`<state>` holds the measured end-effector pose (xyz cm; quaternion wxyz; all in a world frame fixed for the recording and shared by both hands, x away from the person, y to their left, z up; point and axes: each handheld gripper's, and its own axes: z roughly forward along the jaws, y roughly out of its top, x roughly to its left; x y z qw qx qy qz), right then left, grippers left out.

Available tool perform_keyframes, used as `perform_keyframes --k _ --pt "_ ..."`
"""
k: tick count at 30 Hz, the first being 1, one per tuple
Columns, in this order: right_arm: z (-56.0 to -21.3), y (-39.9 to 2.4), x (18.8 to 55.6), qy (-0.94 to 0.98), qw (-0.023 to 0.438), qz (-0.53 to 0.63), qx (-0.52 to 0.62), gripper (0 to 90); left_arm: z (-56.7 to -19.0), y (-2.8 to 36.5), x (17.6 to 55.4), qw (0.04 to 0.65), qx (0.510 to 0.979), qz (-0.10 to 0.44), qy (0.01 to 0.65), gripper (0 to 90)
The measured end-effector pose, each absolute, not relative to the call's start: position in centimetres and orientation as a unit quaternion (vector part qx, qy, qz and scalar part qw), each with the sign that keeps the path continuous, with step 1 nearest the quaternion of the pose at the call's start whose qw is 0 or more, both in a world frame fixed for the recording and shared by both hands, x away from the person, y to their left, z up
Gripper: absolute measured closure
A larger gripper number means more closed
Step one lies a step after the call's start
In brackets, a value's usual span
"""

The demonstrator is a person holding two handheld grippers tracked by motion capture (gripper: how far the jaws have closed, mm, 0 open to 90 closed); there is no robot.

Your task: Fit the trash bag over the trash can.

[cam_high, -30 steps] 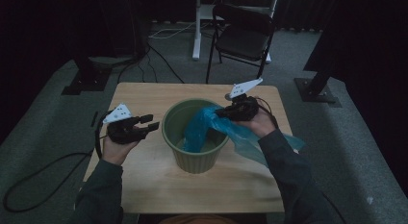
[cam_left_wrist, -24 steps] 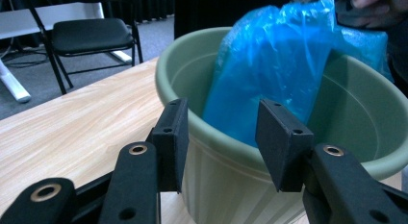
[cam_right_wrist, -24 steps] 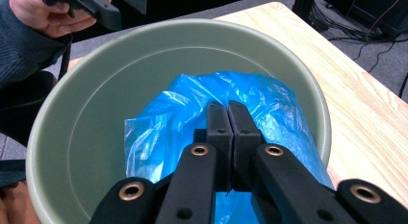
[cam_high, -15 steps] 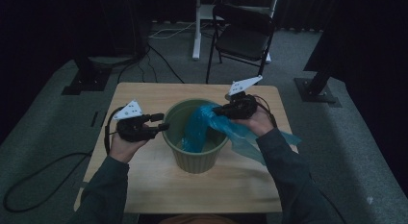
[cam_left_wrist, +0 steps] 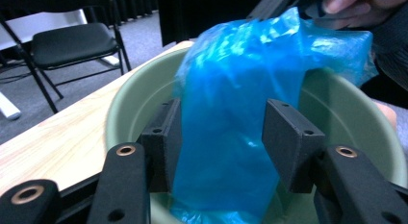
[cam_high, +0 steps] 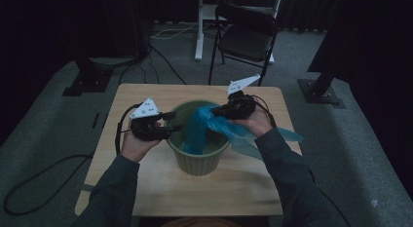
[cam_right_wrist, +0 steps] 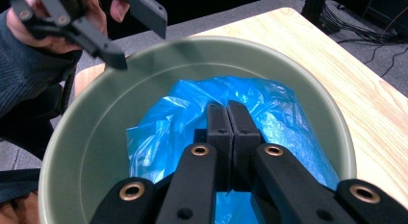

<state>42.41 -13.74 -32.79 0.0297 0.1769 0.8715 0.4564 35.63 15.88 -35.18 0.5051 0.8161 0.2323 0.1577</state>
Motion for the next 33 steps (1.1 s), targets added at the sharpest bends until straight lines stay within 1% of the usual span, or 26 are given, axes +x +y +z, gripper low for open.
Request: perform_keyframes --k 6,12,15,17,18,19,21,23,24,26,27,30,33 --pt "-32.5 -12.9 42.5 0.871 0.028 0.456 0.179 89.7 -34.8 13.7 35.6 0.492 0.831 0.153 0.21 46.5" --pt "-32.5 -12.2 42.5 0.87 0.021 0.458 0.181 89.7 -34.9 12.4 35.6 0.478 0.841 0.155 0.202 45.0" --pt "-32.4 -12.0 42.5 0.869 0.02 0.459 0.184 89.8 -35.0 11.6 35.4 0.469 0.843 0.169 0.201 46.0" --pt "-32.4 -12.0 42.5 0.869 0.019 0.46 0.183 89.8 -35.0 11.5 35.4 0.466 0.844 0.174 0.201 48.2" --pt "-32.4 -12.0 42.5 0.868 0.017 0.462 0.183 89.8 -35.1 10.9 35.4 0.451 0.845 0.197 0.209 48.2" --pt "-32.3 -12.0 42.5 0.865 0.01 0.467 0.182 89.7 -35.1 10.8 35.4 0.445 0.846 0.207 0.209 58.1" --pt "-32.4 -12.0 42.4 0.867 0.011 0.465 0.181 89.7 -35.2 10.6 35.4 0.437 0.847 0.218 0.209 70.8" --pt "-32.3 -12.0 42.3 0.868 0.013 0.462 0.18 89.6 -35.3 10.5 35.5 0.437 0.847 0.22 0.208 81.2" --pt "-32.3 -12.0 42.3 0.869 0.014 0.461 0.178 89.3 -35.3 10.6 35.5 0.438 0.847 0.219 0.208 85.0" --pt "-32.1 -12.2 42.1 0.87 0.016 0.461 0.176 84.7 -35.4 10.7 35.6 0.439 0.845 0.218 0.212 88.7" --pt "-32.0 -12.3 42.0 0.87 0.017 0.462 0.175 81.1 -35.3 10.9 35.6 0.438 0.846 0.218 0.213 89.0" --pt "-31.6 -12.7 41.6 0.871 0.023 0.46 0.169 74.4 -35.4 11.2 35.6 0.439 0.844 0.218 0.218 89.2" --pt "-31.1 -13.2 40.9 0.874 0.037 0.455 0.166 69.9 -35.5 11.6 35.7 0.435 0.845 0.217 0.223 89.2"
